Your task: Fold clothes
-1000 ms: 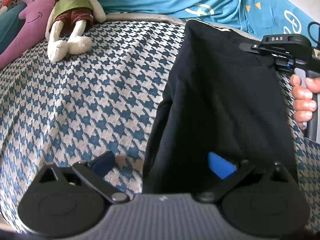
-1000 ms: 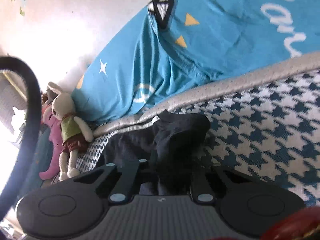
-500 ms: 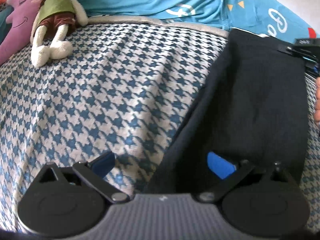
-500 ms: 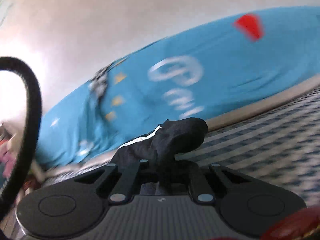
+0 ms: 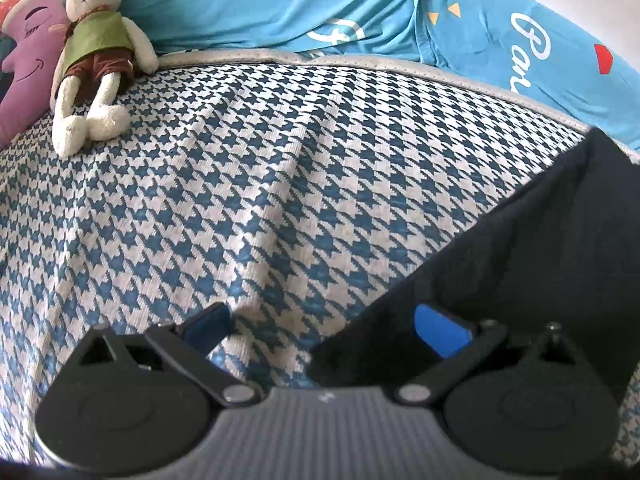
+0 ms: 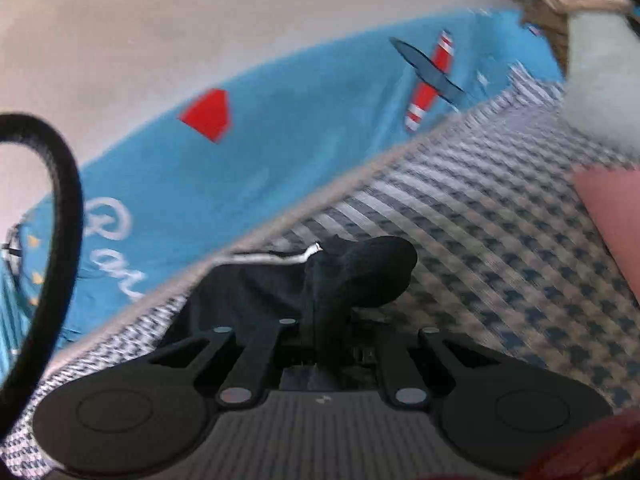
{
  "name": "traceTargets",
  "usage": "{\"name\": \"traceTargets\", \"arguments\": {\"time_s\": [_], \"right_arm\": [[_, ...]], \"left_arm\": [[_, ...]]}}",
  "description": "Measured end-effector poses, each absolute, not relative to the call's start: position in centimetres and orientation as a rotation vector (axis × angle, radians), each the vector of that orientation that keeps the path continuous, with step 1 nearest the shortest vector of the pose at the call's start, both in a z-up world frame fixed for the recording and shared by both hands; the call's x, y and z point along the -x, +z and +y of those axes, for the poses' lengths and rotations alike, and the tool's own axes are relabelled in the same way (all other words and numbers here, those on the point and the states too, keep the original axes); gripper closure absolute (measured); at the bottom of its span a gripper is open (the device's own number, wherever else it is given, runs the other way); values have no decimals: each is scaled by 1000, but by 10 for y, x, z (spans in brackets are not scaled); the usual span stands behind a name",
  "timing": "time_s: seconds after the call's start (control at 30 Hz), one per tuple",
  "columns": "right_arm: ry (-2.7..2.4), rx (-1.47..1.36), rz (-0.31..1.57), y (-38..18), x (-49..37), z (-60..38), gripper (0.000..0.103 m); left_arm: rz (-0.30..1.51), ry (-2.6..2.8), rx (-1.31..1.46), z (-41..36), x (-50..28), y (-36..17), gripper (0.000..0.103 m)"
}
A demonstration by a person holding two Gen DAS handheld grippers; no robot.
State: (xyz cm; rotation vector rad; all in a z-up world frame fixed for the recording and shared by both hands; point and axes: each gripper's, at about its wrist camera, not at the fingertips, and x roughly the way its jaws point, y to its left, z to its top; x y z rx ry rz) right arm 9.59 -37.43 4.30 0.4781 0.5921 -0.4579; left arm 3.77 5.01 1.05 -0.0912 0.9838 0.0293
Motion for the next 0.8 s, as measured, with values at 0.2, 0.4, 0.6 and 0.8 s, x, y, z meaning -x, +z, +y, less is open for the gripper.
{"name": "traceTargets", "arguments": {"time_s": [0.2,0.4,0.6,0.8], "right_arm": [[-487,-552,620,35,-84,-396,80],[-541,-563,585,52,-62,-400,72],[-571,-484,584,73,-43,-384,69],[-391,-436,606,87,-26,-350,69]], "left_arm": [[973,33,138,53,-27,14,0],[943,31,113,51,-15,18,0],[944,36,134,51,-4,16,0],[939,35,140,50,9,14,0]]}}
